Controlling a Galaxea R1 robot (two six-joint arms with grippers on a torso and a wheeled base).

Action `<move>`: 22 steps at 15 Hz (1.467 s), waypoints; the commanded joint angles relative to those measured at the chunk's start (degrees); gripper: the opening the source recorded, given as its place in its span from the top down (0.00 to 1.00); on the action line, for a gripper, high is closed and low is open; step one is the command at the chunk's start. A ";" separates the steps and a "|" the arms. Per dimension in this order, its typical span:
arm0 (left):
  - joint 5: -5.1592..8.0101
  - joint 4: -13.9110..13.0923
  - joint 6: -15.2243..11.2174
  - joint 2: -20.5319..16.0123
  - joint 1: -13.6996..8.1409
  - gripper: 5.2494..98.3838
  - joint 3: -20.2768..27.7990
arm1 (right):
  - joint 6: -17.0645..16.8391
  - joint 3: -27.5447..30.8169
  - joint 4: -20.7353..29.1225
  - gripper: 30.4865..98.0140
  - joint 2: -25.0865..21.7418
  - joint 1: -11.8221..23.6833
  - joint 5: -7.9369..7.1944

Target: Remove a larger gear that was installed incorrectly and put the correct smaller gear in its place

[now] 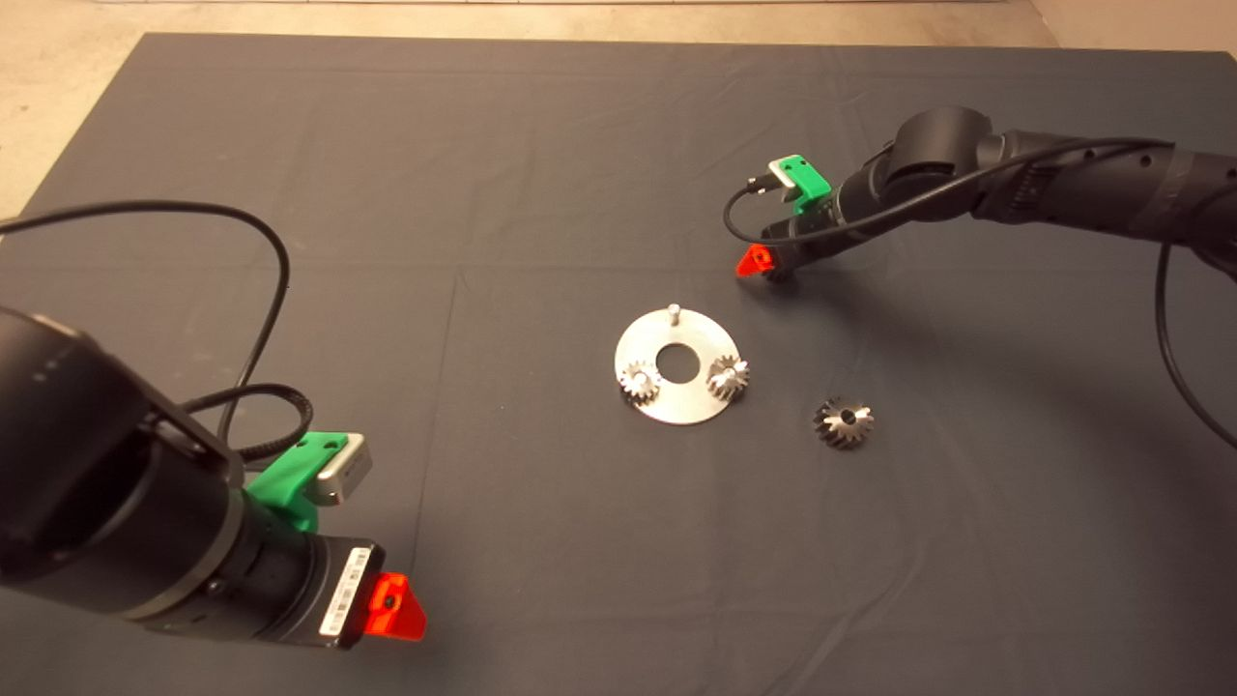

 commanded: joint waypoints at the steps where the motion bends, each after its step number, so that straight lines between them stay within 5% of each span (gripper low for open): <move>1: 0.45 -0.92 -0.04 -0.34 -0.16 0.01 0.80 | -0.06 1.46 -1.81 0.08 -0.34 1.20 0.14; 22: 0.71 -0.92 0.05 -0.25 -0.25 0.01 0.80 | -0.06 1.66 -2.78 0.34 -2.10 0.32 0.05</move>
